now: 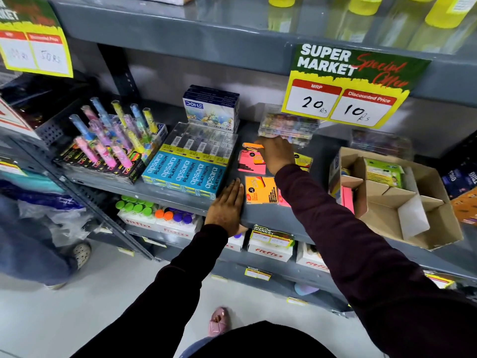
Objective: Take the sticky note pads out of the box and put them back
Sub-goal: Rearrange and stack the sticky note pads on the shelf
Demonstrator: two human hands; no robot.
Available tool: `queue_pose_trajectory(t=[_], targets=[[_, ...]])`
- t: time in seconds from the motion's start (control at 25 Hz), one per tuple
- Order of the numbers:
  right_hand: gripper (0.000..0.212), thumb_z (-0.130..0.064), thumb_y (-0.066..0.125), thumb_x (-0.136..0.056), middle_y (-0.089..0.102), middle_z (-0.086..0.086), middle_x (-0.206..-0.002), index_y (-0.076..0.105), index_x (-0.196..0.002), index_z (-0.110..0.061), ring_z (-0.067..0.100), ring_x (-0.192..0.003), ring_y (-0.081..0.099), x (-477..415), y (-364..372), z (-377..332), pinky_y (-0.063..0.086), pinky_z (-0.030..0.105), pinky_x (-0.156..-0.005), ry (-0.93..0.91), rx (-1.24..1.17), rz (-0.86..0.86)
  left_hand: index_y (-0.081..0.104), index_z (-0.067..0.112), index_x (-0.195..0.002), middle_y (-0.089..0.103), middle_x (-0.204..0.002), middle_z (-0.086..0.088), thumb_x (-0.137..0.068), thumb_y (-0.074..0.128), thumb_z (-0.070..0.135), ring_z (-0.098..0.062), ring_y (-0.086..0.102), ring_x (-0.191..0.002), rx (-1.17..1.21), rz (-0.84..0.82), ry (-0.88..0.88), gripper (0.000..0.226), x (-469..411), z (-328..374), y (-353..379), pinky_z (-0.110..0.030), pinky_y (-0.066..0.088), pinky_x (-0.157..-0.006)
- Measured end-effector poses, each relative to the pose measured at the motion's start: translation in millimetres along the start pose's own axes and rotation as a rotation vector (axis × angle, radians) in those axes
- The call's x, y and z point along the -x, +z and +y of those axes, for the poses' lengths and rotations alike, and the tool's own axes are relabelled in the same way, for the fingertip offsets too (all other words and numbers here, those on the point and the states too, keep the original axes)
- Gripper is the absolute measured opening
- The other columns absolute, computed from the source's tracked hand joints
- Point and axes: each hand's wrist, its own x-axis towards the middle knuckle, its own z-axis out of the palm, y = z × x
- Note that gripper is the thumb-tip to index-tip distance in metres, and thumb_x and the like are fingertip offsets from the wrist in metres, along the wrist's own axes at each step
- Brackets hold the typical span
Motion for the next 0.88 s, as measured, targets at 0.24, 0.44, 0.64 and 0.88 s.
queue_pose_trajectory(t=[0.24,0.44,0.64,0.88], targets=[[0.034,-0.013,0.056,-0.089,0.075,0.005,-0.103,0.064,-0.12,-0.025,0.026,-0.084,0.072,75.6,21.9,16.7,0.058,0.033,-0.066,-0.187,0.043,0.087,0.01,0.001,-0.144,0.012,-0.156,-0.018,-0.063,0.072,0.056,-0.029,0.015,-0.144,0.063,-0.043,0.009,0.116,-2.0,-3.8,-0.2,-0.036,0.012,-0.118],[0.028,-0.008,0.067,-0.083,0.071,0.002,-0.121,0.072,-0.11,-0.014,0.017,-0.104,0.07,96.1,47.7,22.5,0.059,0.028,-0.083,-0.302,0.02,-0.036,0.012,-0.003,-0.143,0.018,-0.154,-0.021,-0.058,0.075,0.059,-0.032,0.022,-0.141,-0.007,-0.058,0.003,0.122,-1.7,-2.2,-1.7,-0.038,0.02,-0.116],[0.047,-0.023,0.06,-0.088,0.057,0.009,-0.137,0.052,-0.133,-0.012,0.028,-0.12,0.057,83.0,36.9,59.6,0.048,0.037,-0.098,-0.025,-0.086,-0.135,0.013,-0.002,-0.143,0.017,-0.155,-0.02,-0.068,0.069,0.054,-0.032,0.02,-0.142,-0.003,-0.033,0.007,0.109,-1.3,-1.6,-2.0,-0.038,0.018,-0.116],[0.064,-0.029,0.074,-0.079,0.045,0.021,-0.136,0.047,-0.131,-0.002,0.038,-0.128,0.042,53.8,18.8,80.2,0.038,0.04,-0.107,0.084,0.137,-0.52,0.009,-0.002,-0.144,0.013,-0.155,-0.021,-0.06,0.077,0.054,-0.031,0.014,-0.144,0.028,-0.059,0.017,0.121,0.0,-2.2,-4.9,-0.039,0.013,-0.117]])
